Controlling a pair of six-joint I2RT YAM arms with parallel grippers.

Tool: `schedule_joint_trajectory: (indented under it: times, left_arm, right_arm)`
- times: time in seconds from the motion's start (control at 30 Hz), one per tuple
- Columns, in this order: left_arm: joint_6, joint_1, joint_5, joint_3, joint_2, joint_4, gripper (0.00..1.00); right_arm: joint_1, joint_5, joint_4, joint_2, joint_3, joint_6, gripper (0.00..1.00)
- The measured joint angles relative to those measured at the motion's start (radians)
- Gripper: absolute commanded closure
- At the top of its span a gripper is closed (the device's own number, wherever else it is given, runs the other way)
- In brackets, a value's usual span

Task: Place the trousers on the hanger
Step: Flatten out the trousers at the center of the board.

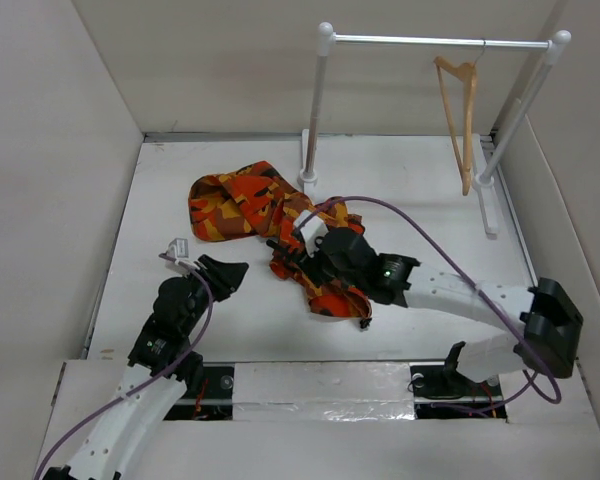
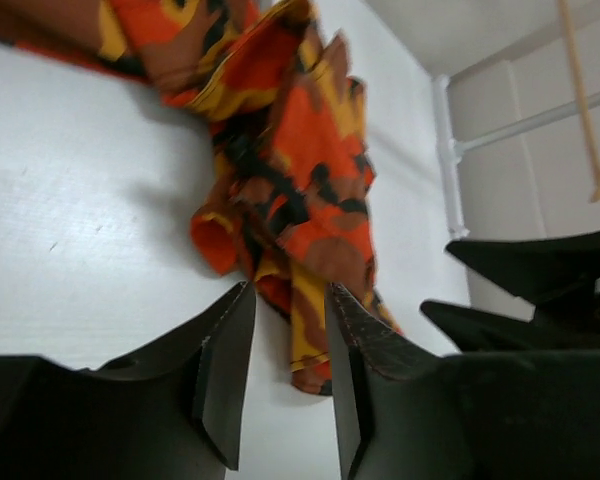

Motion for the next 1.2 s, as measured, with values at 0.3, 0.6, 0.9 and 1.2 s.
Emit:
schedule_joint_trajectory:
  times: [0.3, 0.6, 0.9, 1.2]
  left_arm:
    - [-0.060, 0.000, -0.006, -0.138, 0.085, 0.035, 0.66]
    - [-0.071, 0.000, -0.015, -0.187, 0.097, 0.128, 0.63]
    - [-0.071, 0.000, 0.008, -0.209, 0.265, 0.265, 0.56]
    - [-0.034, 0.000, 0.089, -0.205, 0.611, 0.500, 0.50]
  right_arm:
    - [0.013, 0.062, 0.020, 0.369, 0.247, -0.033, 0.35]
    - [0.020, 0.149, 0.017, 0.583, 0.388, -0.035, 0.41]
    - [0.017, 0.244, 0.019, 0.615, 0.392, 0.005, 1.00]
    - [-0.051, 0.304, 0.045, 0.208, 0.149, 0.057, 1.00]
